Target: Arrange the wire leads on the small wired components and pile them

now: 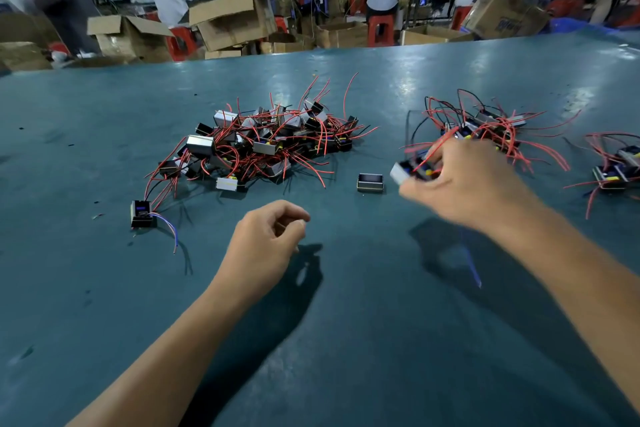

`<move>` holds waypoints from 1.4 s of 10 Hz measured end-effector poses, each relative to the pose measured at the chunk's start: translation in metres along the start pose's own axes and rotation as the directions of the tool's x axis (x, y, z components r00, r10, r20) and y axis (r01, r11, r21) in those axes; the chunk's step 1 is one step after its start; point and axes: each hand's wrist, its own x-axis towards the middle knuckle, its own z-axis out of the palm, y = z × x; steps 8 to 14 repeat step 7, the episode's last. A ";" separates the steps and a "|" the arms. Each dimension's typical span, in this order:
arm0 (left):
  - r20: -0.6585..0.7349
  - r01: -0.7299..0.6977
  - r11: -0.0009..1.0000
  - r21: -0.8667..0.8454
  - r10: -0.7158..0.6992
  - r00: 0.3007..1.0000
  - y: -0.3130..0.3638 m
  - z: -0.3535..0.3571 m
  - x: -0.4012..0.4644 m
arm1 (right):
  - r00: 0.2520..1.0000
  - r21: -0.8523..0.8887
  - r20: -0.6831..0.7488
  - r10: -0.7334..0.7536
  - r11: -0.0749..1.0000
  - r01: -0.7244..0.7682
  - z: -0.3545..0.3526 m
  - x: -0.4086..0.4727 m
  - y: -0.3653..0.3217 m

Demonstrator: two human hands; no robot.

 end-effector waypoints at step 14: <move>-0.119 -0.182 0.977 0.107 0.194 0.974 0.009 0.005 -0.006 | 0.933 -0.528 0.232 0.275 0.841 -0.116 -0.026 0.119 0.098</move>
